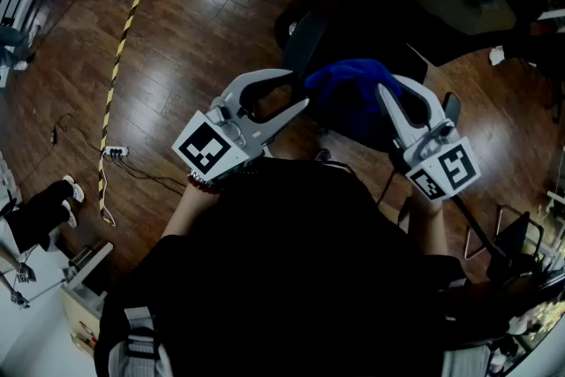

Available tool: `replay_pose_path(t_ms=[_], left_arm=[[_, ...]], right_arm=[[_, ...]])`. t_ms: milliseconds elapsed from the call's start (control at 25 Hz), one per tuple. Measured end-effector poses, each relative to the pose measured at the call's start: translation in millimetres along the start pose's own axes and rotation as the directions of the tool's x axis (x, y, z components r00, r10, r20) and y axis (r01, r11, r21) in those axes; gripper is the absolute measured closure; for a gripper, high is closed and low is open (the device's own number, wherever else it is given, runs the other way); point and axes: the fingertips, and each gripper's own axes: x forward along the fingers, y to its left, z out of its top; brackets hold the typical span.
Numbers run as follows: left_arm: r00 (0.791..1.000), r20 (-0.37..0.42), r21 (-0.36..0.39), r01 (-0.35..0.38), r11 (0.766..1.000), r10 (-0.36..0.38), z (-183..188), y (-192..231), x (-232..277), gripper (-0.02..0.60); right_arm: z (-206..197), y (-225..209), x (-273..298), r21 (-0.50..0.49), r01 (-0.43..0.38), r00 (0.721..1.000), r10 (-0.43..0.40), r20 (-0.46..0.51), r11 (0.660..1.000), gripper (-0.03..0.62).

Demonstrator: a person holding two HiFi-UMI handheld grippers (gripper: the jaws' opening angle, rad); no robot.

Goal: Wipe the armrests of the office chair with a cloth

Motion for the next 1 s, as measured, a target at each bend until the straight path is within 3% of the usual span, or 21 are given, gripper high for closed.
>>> replay_pose_path(t_ms=[160,360,520,600,720,760,840,1000], left_arm=[[0.998,-0.062,0.01,-0.021,1.0,0.021,12.7,89.4,-60.1,0.431],[0.99,-0.143,-0.043,-0.019,0.999,0.012,15.2,175.3,-104.4,0.466],[0.99,-0.138,-0.046,-0.012,0.999,0.006,15.8,183.5,-96.5,0.468],[0.99,-0.144,-0.07,-0.015,0.997,0.005,12.2,183.5,-86.3,0.468],[0.995,-0.1,-0.232,-0.052,0.971,0.03,13.4,185.2,-80.7,0.471],[0.996,-0.074,-0.28,-0.06,0.958,0.04,16.7,184.9,-80.2,0.5],[0.996,-0.054,-0.308,-0.081,0.948,0.068,18.6,187.3,-78.0,0.536],[0.99,-0.105,-0.313,-0.12,0.942,0.092,4.6,194.3,-78.4,0.538]], right_arm=[[-31.9,-35.0,50.5,-0.011,0.107,0.988,-0.108,-0.108,0.994,0.548],[-63.9,-73.6,124.8,-0.009,0.257,0.942,-0.253,-0.219,0.966,0.548],[-92.7,-59.5,156.8,0.073,0.242,0.946,-0.219,-0.238,0.967,0.548],[-124.2,-74.3,170.0,0.088,0.264,0.933,-0.231,-0.277,0.96,0.548],[-180.9,-117.1,190.7,0.079,0.335,0.885,-0.285,-0.369,0.939,0.548],[-198.1,-129.1,197.4,0.061,0.347,0.87,-0.298,-0.393,0.936,0.548],[-233.1,-147.5,210.7,-0.036,0.332,0.831,-0.311,-0.462,0.942,0.548],[-295.6,-148.2,218.5,-0.302,0.197,0.683,-0.351,-0.641,0.933,0.546]])
